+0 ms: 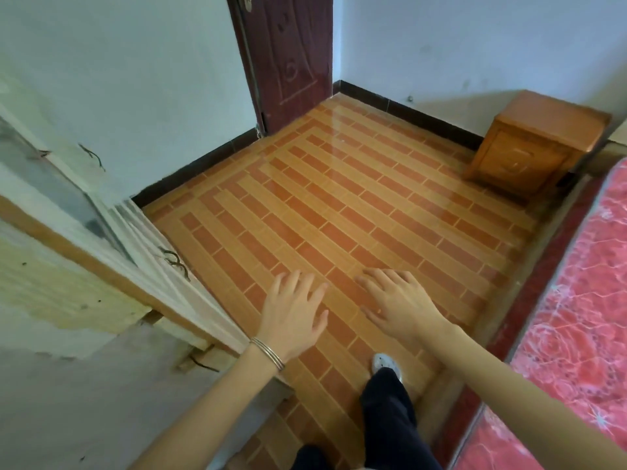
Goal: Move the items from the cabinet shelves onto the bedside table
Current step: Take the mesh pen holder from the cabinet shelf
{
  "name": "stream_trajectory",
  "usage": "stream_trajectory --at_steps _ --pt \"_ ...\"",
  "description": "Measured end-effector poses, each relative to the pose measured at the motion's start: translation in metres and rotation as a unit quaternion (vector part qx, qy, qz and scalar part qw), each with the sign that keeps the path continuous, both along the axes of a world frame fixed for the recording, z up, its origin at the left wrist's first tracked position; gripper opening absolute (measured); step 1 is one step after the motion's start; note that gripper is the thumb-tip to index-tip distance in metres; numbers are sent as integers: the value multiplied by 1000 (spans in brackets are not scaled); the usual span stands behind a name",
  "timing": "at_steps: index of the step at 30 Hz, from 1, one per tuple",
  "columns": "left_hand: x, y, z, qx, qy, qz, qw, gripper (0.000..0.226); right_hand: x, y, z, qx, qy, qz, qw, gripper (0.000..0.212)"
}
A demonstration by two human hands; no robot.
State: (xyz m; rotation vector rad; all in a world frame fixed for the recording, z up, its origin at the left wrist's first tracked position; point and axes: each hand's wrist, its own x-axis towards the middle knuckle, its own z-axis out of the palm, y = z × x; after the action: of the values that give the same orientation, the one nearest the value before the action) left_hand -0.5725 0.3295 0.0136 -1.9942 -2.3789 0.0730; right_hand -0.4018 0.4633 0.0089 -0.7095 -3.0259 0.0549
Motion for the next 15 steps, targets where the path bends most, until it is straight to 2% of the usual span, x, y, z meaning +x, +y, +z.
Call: stream_trajectory --at_steps 8,15 --pt "-16 126 7 -8 -32 85 996 54 -29 152 17 7 -2 58 998 50" --pt "-40 205 26 47 -18 164 985 53 -76 260 38 20 -11 157 987 56"
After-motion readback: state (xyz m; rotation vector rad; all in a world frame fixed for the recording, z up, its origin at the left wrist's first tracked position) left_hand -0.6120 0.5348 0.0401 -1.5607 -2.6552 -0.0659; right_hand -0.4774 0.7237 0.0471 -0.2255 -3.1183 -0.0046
